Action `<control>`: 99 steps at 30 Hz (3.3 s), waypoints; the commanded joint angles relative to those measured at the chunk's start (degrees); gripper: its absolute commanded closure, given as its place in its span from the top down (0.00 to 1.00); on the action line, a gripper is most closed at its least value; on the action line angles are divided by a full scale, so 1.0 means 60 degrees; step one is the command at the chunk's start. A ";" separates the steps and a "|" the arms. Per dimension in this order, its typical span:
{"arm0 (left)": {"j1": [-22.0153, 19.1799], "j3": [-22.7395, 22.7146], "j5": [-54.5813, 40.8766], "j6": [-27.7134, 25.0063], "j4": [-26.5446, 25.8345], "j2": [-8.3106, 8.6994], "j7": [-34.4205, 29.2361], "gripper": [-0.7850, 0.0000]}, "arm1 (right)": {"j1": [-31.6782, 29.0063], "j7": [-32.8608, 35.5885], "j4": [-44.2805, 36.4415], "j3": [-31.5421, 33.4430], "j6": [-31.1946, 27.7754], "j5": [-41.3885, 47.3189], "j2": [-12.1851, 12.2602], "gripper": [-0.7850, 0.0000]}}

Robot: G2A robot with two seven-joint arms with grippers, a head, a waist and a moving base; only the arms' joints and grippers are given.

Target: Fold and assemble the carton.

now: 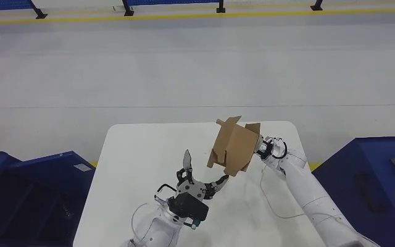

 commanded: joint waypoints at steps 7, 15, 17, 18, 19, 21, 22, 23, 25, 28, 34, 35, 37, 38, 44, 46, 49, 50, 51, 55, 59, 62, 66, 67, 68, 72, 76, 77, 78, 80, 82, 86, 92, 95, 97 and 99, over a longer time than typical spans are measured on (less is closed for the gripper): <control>-0.0492 0.0374 0.0228 0.0433 0.0306 -0.0281 -0.0566 1.00 | -0.0147 0.0089 -0.0175 0.0075 0.0074 -0.0125 -0.0028 0.00; -0.0658 0.0432 0.0387 0.0582 0.0418 -0.0443 -0.0831 0.60 | -0.0239 0.0057 -0.0257 0.0149 0.0136 -0.0228 -0.0055 0.00; -0.0688 0.0456 0.0462 0.0621 0.0449 -0.0484 -0.0925 0.49 | -0.0251 0.0035 -0.0284 0.0171 0.0152 -0.0281 -0.0058 0.00; -0.0693 0.0467 0.0495 0.0642 0.0475 -0.0504 -0.0959 0.47 | -0.0258 0.0033 -0.0293 0.0184 0.0159 -0.0291 -0.0061 0.00; -0.0701 0.0479 0.0521 0.0633 0.0500 -0.0522 -0.1017 0.45 | -0.0262 0.0028 -0.0304 0.0198 0.0167 -0.0298 -0.0064 0.00; -0.0713 0.0498 0.0517 0.0627 0.0527 -0.0563 -0.1012 0.34 | -0.0267 0.0010 -0.0346 0.0218 0.0200 -0.0325 -0.0072 0.00; -0.0708 0.0494 0.0498 0.0636 0.0538 -0.0575 -0.1025 0.30 | -0.0270 0.0004 -0.0358 0.0228 0.0208 -0.0327 -0.0074 0.00; -0.0710 0.0491 0.0516 0.0653 0.0554 -0.0590 -0.1016 0.29 | -0.0277 0.0004 -0.0388 0.0244 0.0215 -0.0323 -0.0077 0.00; -0.0699 0.0489 0.0503 0.0659 0.0578 -0.0620 -0.0999 0.15 | -0.0301 0.0007 -0.0465 0.0277 0.0240 -0.0334 -0.0079 0.00; -0.0682 0.0485 0.0509 0.0671 0.0603 -0.0662 -0.0969 0.00 | -0.0353 -0.0012 -0.0557 0.0329 0.0239 -0.0359 -0.0081 0.00; -0.0620 0.0420 0.0528 0.0650 0.0633 -0.0731 -0.0926 0.00 | -0.0442 -0.0105 -0.0690 0.0397 0.0157 -0.0578 -0.0083 1.00; -0.0601 0.0408 0.0522 0.0653 0.0618 -0.0736 -0.0914 0.00 | -0.0452 -0.0117 -0.0665 0.0439 0.0077 -0.0640 -0.0074 1.00; -0.0543 0.0346 0.0522 0.0642 0.0568 -0.0744 -0.0900 0.00 | -0.0480 -0.0176 -0.0541 0.0608 -0.0204 -0.0921 -0.0029 1.00; -0.0504 0.0303 0.0508 0.0635 0.0529 -0.0745 -0.0906 0.00 | -0.0512 -0.0138 -0.0447 0.0720 -0.0220 -0.0978 0.0002 1.00; -0.0124 -0.0026 -0.0870 -0.0281 -0.0133 -0.0737 -0.1244 0.00 | -0.0747 0.0263 0.0004 0.1792 -0.0875 -0.2020 0.0348 1.00; -0.0021 -0.0225 -0.1699 -0.0854 -0.0409 -0.0723 -0.1464 0.00 | -0.0846 0.0528 0.0003 0.2193 -0.1238 -0.2361 0.0471 1.00; 0.0122 -0.0549 -0.3666 -0.1877 -0.0738 -0.0724 -0.2009 0.00 | -0.1047 0.1073 -0.0301 0.2722 -0.1768 -0.2795 0.0629 1.00; 0.0118 -0.0696 -0.4253 -0.2140 -0.0781 -0.0725 -0.2196 0.00 | -0.1139 0.1312 -0.0501 0.2882 -0.2008 -0.2955 0.0677 1.00; 0.0112 -0.0817 -0.4890 -0.2397 -0.0793 -0.0730 -0.2417 0.00 | -0.1249 0.1546 -0.0719 0.3052 -0.2315 -0.3071 0.0717 1.00; 0.0012 -0.1174 -0.7517 -0.3258 -0.0742 -0.0779 -0.3280 0.00 | -0.1380 0.1755 -0.0978 0.3214 -0.2699 -0.3236 0.0755 1.00; -0.0184 -0.1382 -0.9106 -0.3698 -0.0587 -0.0813 -0.4106 0.00 | -0.1380 0.1755 -0.0978 0.3214 -0.2699 -0.3236 0.0755 1.00; -0.0224 -0.1427 -1.0398 -0.3914 -0.0494 -0.0852 -0.4543 0.00 | -0.1615 0.1472 -0.1763 0.3266 -0.3309 -0.4019 0.0802 1.00; -0.0245 -0.1679 -1.2281 -0.3939 -0.0311 -0.0884 -0.5190 0.00 | -0.2101 0.1914 -0.2726 0.3597 -0.3396 -0.4152 0.0887 1.00; -0.0283 -0.1751 -1.2610 -0.3970 -0.0285 -0.0885 -0.5341 0.00 | -0.2221 0.2105 -0.2929 0.3698 -0.3273 -0.4128 0.0915 1.00; -0.0311 -0.1797 -1.2706 -0.4002 -0.0274 -0.0883 -0.5400 0.00 | -0.2327 0.2223 -0.3121 0.3810 -0.3217 -0.4170 0.0945 1.00; -0.0311 -0.1797 -1.2706 -0.4002 -0.0274 -0.0883 -0.5400 0.00 | -0.2432 0.2271 -0.3288 0.3903 -0.3191 -0.4213 0.0967 1.00; -0.0311 -0.1797 -1.2706 -0.4002 -0.0274 -0.0883 -0.5400 0.00 | -0.2432 0.2271 -0.3288 0.3903 -0.3191 -0.4213 0.0967 1.00; -0.0311 -0.1797 -1.2706 -0.4002 -0.0274 -0.0883 -0.5400 0.00 | -0.2444 0.2240 -0.3313 0.3889 -0.3172 -0.4211 0.0965 1.00; -0.0254 -0.1760 -1.3002 -0.4008 -0.0312 -0.0895 -0.5432 0.00 | -0.2462 0.2116 -0.3438 0.3855 -0.3105 -0.4190 0.0958 1.00; -0.0164 -0.1852 -1.4709 -0.3890 -0.0459 -0.0934 -0.5777 0.00 | -0.2453 0.1988 -0.3663 0.3867 -0.3281 -0.4229 0.0951 1.00; -0.0230 -0.2136 -1.6307 -0.3397 -0.0488 -0.0954 -0.6263 0.00 | -0.2462 0.2016 -0.3792 0.3914 -0.3507 -0.4314 0.0955 1.00; -0.0416 -0.2624 -1.9116 -0.2100 -0.0370 -0.0983 -0.7305 0.00 | -0.2523 0.2479 -0.3832 0.4236 -0.3543 -0.4373 0.1021 1.00; -0.0818 -0.3031 -2.1217 -0.0694 0.0007 -0.0981 -0.8424 0.00 | -0.2692 0.3080 -0.3915 0.4556 -0.3386 -0.4653 0.1126 1.00; -0.0907 -0.2951 -2.1547 -0.0353 0.0123 -0.0975 -0.8839 0.00 | -0.2771 0.3139 -0.3993 0.4557 -0.3267 -0.4744 0.1148 1.00; -0.0962 -0.2898 -2.2001 0.0030 0.0257 -0.0979 -0.9150 0.00 | -0.2813 0.3071 -0.4077 0.4471 -0.3200 -0.4831 0.1149 1.00; -0.1107 -0.2898 -2.2120 0.0304 0.0375 -0.0972 -0.9284 0.00 | -0.2859 0.3050 -0.4198 0.4333 -0.3176 -0.4984 0.1148 0.84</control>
